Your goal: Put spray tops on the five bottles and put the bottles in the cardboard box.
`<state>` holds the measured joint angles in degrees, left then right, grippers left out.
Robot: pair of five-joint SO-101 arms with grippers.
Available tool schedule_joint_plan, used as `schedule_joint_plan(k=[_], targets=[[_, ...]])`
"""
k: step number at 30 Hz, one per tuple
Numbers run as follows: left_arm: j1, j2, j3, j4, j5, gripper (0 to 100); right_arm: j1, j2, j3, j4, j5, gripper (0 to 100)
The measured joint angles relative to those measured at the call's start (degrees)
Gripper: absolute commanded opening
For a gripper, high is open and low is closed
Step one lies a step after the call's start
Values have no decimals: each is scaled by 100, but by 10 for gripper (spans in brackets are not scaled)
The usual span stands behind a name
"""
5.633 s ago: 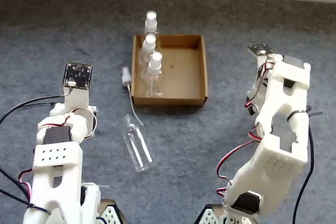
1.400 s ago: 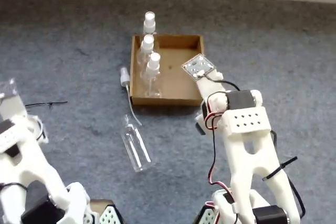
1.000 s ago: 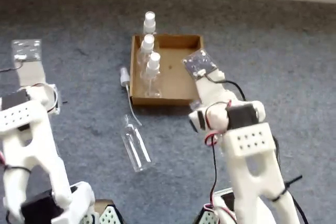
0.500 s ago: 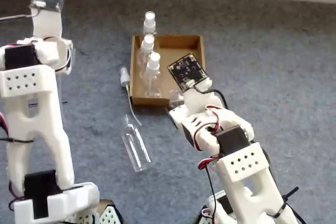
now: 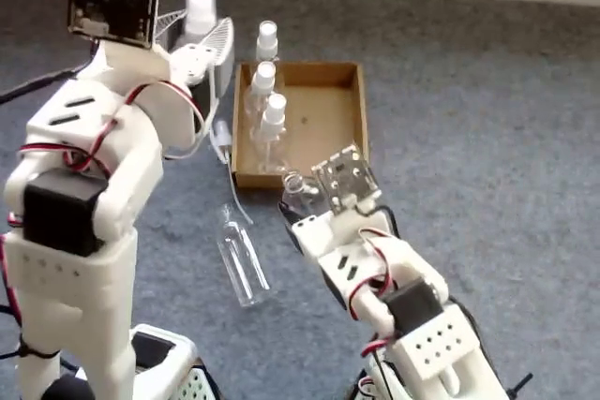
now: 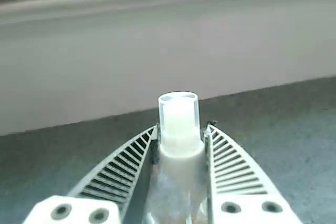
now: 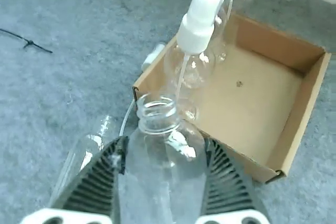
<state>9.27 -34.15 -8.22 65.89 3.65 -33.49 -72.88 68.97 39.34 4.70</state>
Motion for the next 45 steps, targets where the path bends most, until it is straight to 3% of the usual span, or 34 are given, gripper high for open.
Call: schedule_joint_plan(k=[6, 12, 26, 39, 45], targets=[[721, -44, 0, -316, 26, 77, -26, -1785, 1143, -862, 53, 5], [1424, -44, 0, -316, 26, 77, -35, -3007, 1916, -862, 53, 5], [1644, -44, 1257, -1354, 26, 76, -35, -3165, 1916, -703, 53, 5], [1662, -44, 1978, -1424, 26, 79, 237, -3165, 1916, -703, -158, 5], [2215, -378, 2576, -1407, 26, 80, 440, -2804, 1670, -703, -396, 5]])
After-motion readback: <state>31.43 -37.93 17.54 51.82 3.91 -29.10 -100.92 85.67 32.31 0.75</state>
